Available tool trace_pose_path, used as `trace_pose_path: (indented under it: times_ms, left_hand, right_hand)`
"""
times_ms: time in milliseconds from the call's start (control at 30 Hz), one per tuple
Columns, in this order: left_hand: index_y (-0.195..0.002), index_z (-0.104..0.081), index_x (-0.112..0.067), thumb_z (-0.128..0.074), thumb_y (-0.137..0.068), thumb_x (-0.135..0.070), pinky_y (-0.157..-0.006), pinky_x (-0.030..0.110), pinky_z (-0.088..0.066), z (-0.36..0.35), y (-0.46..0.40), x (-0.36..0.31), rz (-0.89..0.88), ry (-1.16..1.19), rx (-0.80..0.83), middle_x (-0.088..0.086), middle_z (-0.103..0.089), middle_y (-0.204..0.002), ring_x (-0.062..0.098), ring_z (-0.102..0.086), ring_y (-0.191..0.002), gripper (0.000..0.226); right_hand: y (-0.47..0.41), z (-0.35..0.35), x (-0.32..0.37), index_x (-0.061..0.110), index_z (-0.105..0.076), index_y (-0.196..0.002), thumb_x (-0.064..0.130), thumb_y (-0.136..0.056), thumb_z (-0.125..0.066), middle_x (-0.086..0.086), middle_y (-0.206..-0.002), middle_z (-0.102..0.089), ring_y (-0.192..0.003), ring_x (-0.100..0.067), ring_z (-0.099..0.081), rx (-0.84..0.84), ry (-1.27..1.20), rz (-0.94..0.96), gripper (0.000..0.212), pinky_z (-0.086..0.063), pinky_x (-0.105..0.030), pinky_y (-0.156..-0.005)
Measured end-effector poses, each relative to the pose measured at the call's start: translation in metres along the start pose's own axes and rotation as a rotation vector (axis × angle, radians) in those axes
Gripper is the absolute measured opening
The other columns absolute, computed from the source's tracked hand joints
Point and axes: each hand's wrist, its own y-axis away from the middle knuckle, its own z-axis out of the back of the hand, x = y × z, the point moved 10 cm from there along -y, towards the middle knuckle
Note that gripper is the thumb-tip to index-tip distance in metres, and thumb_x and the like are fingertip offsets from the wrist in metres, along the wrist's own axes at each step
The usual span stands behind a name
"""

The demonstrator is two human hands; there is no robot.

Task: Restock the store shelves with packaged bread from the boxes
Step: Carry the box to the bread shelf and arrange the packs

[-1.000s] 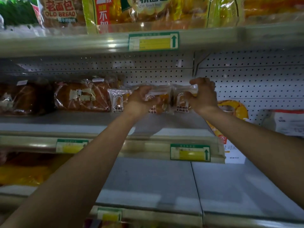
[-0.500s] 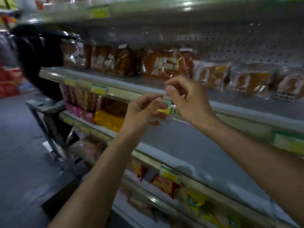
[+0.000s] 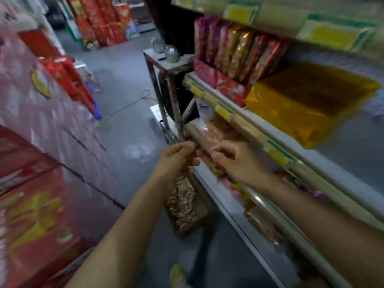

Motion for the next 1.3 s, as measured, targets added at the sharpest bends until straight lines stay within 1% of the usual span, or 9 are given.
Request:
trace_pose_path:
  times_ms: [233, 433, 667, 767, 867, 1000, 1100, 1233, 1300]
  left_hand:
    - [-0.101, -0.065, -0.013, -0.052, -0.1, -0.016, -0.052, 0.021, -0.049, 0.113, -0.119, 0.137, 0.306, -0.009, -0.109, 0.004, -0.067, -0.078, 0.014, -0.058, -0.059, 0.013]
    - [-0.102, -0.061, -0.01, -0.047, -0.101, -0.013, -0.042, 0.016, -0.044, 0.147, -0.187, 0.271, 0.542, 0.005, -0.101, 0.008, -0.06, -0.083, 0.012, -0.058, -0.057, 0.014]
    - [-0.083, -0.058, -0.015, -0.046, -0.098, -0.003, -0.04, 0.022, -0.043, 0.165, -0.257, 0.474, 0.836, 0.171, -0.213, -0.001, -0.057, -0.059, 0.009, -0.05, -0.043, 0.022]
    - [-0.078, -0.057, -0.011, -0.046, -0.099, -0.006, -0.04, 0.021, -0.043, 0.172, -0.284, 0.552, 0.917, 0.132, -0.264, 0.014, -0.056, -0.059, 0.011, -0.049, -0.043, 0.024]
    - [-0.088, -0.064, -0.008, -0.055, -0.096, -0.011, -0.056, 0.027, -0.053, 0.174, -0.306, 0.62, 1.002, 0.227, -0.374, 0.029, -0.066, -0.09, 0.025, -0.066, -0.073, 0.013]
    - [-0.115, -0.066, -0.01, -0.062, -0.094, -0.023, -0.094, 0.043, -0.054, 0.167, -0.338, 0.697, 1.043, 0.249, -0.419, 0.011, -0.072, -0.108, 0.028, -0.069, -0.101, 0.025]
    - [-0.121, -0.062, -0.008, -0.06, -0.096, -0.026, -0.085, 0.039, -0.055, 0.166, -0.349, 0.735, 1.039, 0.235, -0.434, 0.011, -0.069, -0.112, 0.027, -0.067, -0.101, 0.03]
    - [-0.122, -0.057, -0.012, -0.064, -0.093, -0.026, -0.09, 0.041, -0.05, 0.164, -0.353, 0.772, 1.079, 0.348, -0.54, 0.011, -0.065, -0.115, 0.028, -0.062, -0.108, 0.033]
    - [-0.109, -0.059, -0.012, -0.066, -0.093, -0.023, -0.076, 0.037, -0.055, 0.159, -0.359, 0.782, 1.079, 0.484, -0.606, 0.01, -0.067, -0.099, 0.025, -0.066, -0.092, 0.021]
  right_hand:
    - [-0.081, -0.131, -0.18, 0.008, -0.067, -0.09, 0.003, -0.092, -0.06, -0.005, -0.072, -0.065, -0.053, 0.0, -0.059, 0.167, -0.081, -0.439, 0.009, -0.039, -0.01, -0.045]
    - [-0.085, -0.212, -0.337, 0.015, -0.068, -0.087, 0.015, -0.093, -0.06, -0.013, -0.081, -0.072, -0.066, -0.02, -0.064, 0.258, -0.085, -0.794, 0.01, -0.049, -0.029, -0.057]
    - [-0.107, -0.306, -0.507, 0.021, -0.064, -0.09, 0.017, -0.09, -0.066, 0.001, -0.084, -0.065, -0.078, -0.012, -0.061, 0.384, -0.013, -0.919, 0.005, -0.048, -0.025, -0.062]
    - [-0.11, -0.341, -0.584, 0.025, -0.061, -0.081, 0.015, -0.085, -0.072, 0.004, -0.085, -0.064, -0.083, -0.013, -0.061, 0.422, 0.062, -0.968, 0.015, -0.052, -0.03, -0.073]
    - [-0.108, -0.372, -0.653, 0.022, -0.059, -0.08, 0.012, -0.08, -0.076, -0.005, -0.097, -0.067, -0.085, -0.015, -0.058, 0.478, 0.134, -1.016, 0.02, -0.049, -0.029, -0.078]
    - [-0.104, -0.406, -0.716, 0.01, -0.055, -0.12, 0.008, -0.081, -0.075, -0.004, -0.111, -0.055, -0.099, -0.016, -0.055, 0.543, 0.173, -1.066, 0.044, -0.04, -0.022, -0.077]
    - [-0.095, -0.424, -0.762, 0.006, -0.037, -0.142, 0.011, -0.077, -0.08, -0.012, -0.137, -0.048, -0.129, -0.032, -0.045, 0.532, 0.212, -1.149, 0.078, -0.039, -0.037, -0.106]
    - [-0.087, -0.449, -0.804, 0.009, -0.036, -0.142, 0.022, -0.074, -0.083, -0.017, -0.141, -0.046, -0.129, -0.035, -0.045, 0.522, 0.249, -1.195, 0.084, -0.04, -0.043, -0.107]
    - [-0.086, -0.458, -0.817, 0.006, -0.041, -0.139, 0.03, -0.072, -0.084, -0.017, -0.138, -0.05, -0.126, -0.036, -0.048, 0.488, 0.227, -1.222, 0.084, -0.042, -0.043, -0.105]
